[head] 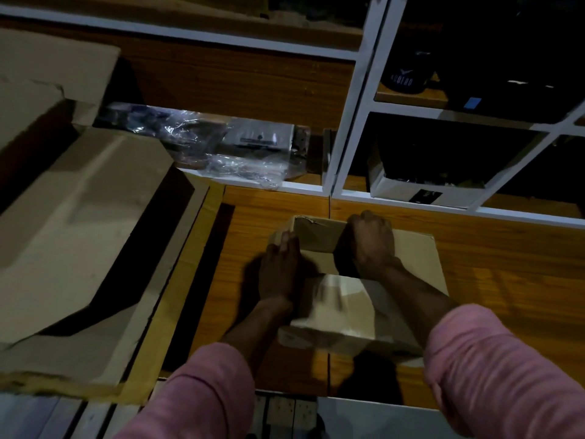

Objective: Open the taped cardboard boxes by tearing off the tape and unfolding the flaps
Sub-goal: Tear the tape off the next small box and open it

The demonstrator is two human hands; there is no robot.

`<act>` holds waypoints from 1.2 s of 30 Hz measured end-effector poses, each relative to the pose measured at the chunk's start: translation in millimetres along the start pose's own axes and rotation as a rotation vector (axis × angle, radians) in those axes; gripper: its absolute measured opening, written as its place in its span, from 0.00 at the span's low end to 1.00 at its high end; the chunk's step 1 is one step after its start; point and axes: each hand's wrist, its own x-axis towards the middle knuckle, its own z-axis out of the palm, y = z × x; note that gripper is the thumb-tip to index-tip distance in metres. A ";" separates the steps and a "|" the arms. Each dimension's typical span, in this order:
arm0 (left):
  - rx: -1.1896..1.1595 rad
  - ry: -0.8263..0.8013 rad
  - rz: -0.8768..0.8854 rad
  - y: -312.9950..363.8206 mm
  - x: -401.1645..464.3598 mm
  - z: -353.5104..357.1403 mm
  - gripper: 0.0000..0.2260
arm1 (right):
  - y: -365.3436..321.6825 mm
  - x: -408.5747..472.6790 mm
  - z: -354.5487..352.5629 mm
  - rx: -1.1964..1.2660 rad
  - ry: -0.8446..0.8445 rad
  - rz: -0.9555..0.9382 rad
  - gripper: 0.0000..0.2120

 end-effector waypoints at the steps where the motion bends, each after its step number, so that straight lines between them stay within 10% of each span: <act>1: 0.012 -0.003 -0.005 2.3 -1.6 -4.5 0.34 | -4.9 -5.5 -2.4 0.016 0.002 -0.019 0.16; 8: 0.172 0.051 0.089 4.0 2.8 -5.0 0.37 | -46.8 -91.6 7.1 0.488 -0.127 0.165 0.20; 15: 0.246 -0.031 0.160 29.1 -10.4 -17.2 0.42 | 15.8 -129.6 -25.0 0.444 0.126 0.274 0.30; 20: 0.250 -0.133 0.198 43.2 -42.6 -4.0 0.26 | 67.5 -141.6 -20.9 0.283 0.113 0.420 0.21; 36: 0.150 0.063 0.270 27.1 -45.7 -2.2 0.28 | 116.6 -164.1 21.4 0.561 -0.013 0.544 0.08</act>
